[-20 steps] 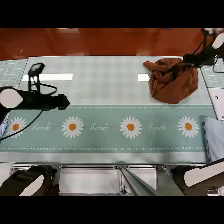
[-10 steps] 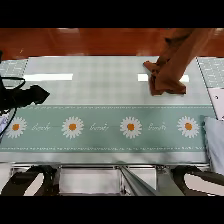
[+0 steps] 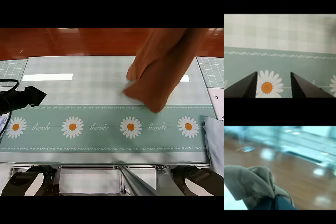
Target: Fold the shirts.
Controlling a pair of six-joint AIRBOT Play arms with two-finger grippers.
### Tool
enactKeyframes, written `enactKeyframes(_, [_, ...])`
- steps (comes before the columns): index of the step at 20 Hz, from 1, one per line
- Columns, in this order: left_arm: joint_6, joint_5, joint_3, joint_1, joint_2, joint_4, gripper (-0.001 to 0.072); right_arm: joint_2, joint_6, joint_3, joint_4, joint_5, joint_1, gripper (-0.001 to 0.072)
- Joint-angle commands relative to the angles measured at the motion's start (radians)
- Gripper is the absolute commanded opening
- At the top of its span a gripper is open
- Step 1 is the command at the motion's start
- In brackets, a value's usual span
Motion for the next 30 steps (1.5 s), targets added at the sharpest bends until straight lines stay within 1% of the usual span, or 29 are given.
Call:
enactKeyframes(1, [0.000, 0.000, 0.000, -0.002, 0.002, -0.004, 0.0506, 0.004, -0.024, -0.074, -0.007, 0.080, 0.197, 0.0024])
enactKeyframes(3, [0.000, 0.000, 0.000, -0.002, 0.002, -0.004, 0.0506, -0.038, 0.006, -0.179, -0.006, 0.071, 0.288, 0.0024])
enactKeyframes(6, [0.000, 0.000, 0.000, -0.002, 0.002, -0.004, 0.0506, -0.152, 0.068, -0.346, 0.035, -0.008, 0.379, 0.0024])
enactKeyframes(7, [0.000, 0.000, 0.000, -0.002, 0.002, -0.004, 0.0506, -0.201, 0.082, -0.388, 0.065, -0.034, 0.394, 0.0024])
enactKeyframes(10, [0.001, 0.001, 0.000, -0.002, 0.002, -0.004, 0.0506, -0.378, 0.084, -0.506, 0.242, -0.102, 0.389, 0.0024])
enactKeyframes(12, [0.000, 0.001, -0.006, -0.003, 0.002, -0.005, 0.0507, -0.493, 0.090, -0.539, 0.318, -0.110, 0.387, 0.0036])
enactKeyframes(13, [0.000, 0.002, -0.016, -0.003, 0.002, -0.009, 0.0506, -0.540, 0.105, -0.539, 0.346, -0.107, 0.386, 0.0246])
enactKeyframes(14, [0.000, 0.004, -0.030, -0.003, 0.002, -0.014, 0.0506, -0.565, 0.097, -0.536, 0.371, -0.095, 0.373, 0.0406])
enactKeyframes(15, [0.000, 0.005, -0.047, -0.003, 0.002, -0.020, 0.0506, -0.566, 0.098, -0.534, 0.385, -0.072, 0.342, 0.0407])
enactKeyframes(17, [0.001, 0.004, -0.078, -0.003, 0.002, -0.024, 0.0506, -0.506, 0.089, -0.534, 0.406, -0.023, 0.237, 0.0406])
enactKeyframes(19, [0.008, 0.005, -0.093, -0.002, 0.000, -0.023, 0.0506, -0.391, 0.074, -0.534, 0.404, 0.047, 0.067, 0.0405])
enactKeyframes(21, [0.011, 0.000, -0.094, 0.000, -0.027, -0.024, 0.0506, -0.272, 0.069, -0.556, 0.350, 0.126, -0.121, 0.0404])
enactKeyframes(22, [0.001, -0.017, -0.094, 0.000, -0.059, -0.040, 0.0506, -0.213, 0.069, -0.603, 0.315, 0.139, -0.208, 0.0403])
enactKeyframes(23, [0.001, -0.043, -0.095, 0.000, -0.108, -0.088, 0.0506, -0.151, 0.070, -0.686, 0.301, 0.135, -0.299, 0.0403])
enactKeyframes(24, [0.020, -0.064, -0.106, -0.001, -0.176, -0.175, 0.0506, -0.095, 0.070, -0.782, 0.313, 0.120, -0.378, 0.0403])
enactKeyframes(25, [0.105, -0.070, -0.120, -0.002, -0.248, -0.293, 0.0506, -0.038, 0.063, -0.901, 0.355, 0.089, -0.457, 0.0403])
enactKeyframes(26, [0.222, -0.076, -0.125, -0.002, -0.330, -0.411, 0.0506, 0.011, 0.019, -1.012, 0.443, 0.067, -0.528, 0.0403])
enactKeyframes(27, [0.264, -0.077, -0.125, -0.001, -0.399, -0.486, 0.0506, 0.055, -0.066, -1.118, 0.555, 0.063, -0.607, 0.0403])
enactKeyframes(28, [0.292, -0.068, -0.125, 0.001, -0.463, -0.534, 0.0507, 0.087, -0.114, -1.205, 0.624, 0.068, -0.686, 0.0403])
enactKeyframes(30, [0.308, -0.039, -0.126, 0.004, -0.555, -0.541, 0.0507, 0.124, -0.153, -1.318, 0.652, 0.081, -0.806, 0.0403])
